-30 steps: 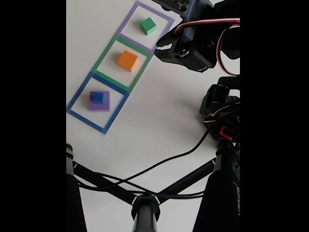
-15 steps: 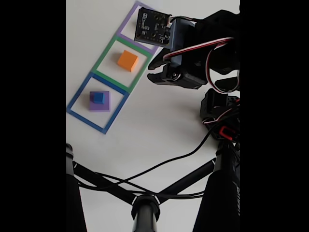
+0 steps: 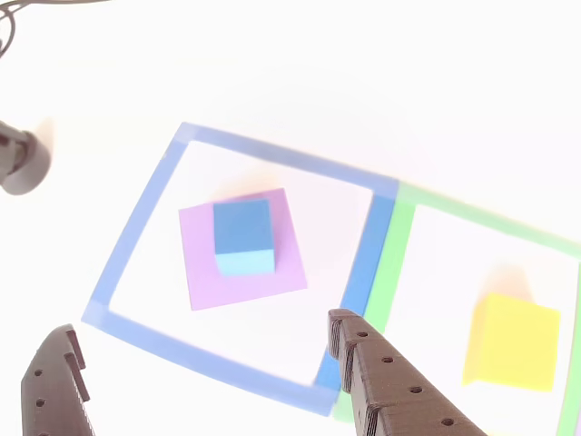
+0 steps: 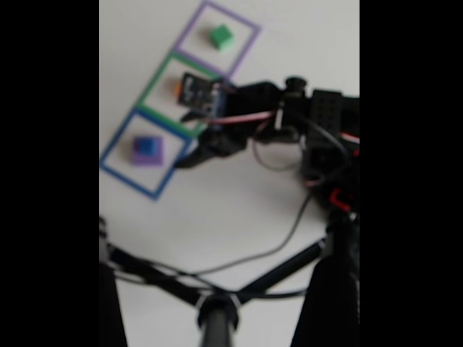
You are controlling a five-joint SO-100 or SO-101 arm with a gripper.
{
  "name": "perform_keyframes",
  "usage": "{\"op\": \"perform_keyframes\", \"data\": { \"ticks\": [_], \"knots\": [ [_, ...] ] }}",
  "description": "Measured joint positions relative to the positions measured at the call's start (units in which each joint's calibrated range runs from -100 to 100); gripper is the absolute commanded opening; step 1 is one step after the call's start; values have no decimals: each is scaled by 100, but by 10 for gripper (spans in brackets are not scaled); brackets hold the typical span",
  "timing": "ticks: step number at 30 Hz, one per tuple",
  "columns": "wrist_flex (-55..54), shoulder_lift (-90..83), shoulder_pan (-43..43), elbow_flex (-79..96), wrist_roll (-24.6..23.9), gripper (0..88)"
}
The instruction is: Tower of hanoi
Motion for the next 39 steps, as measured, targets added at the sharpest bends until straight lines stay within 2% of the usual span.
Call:
{"op": "perform_keyframes", "data": {
  "ticks": [5,11,20,27,39],
  "knots": [
    [-2392,726,0,1105,0,328],
    [-4807,2018,0,1654,39,321],
    [-7576,4491,0,1419,39,314],
    [-8692,6138,8,540,39,314],
    [-9238,7227,16,-44,39,308]
  ]
}}
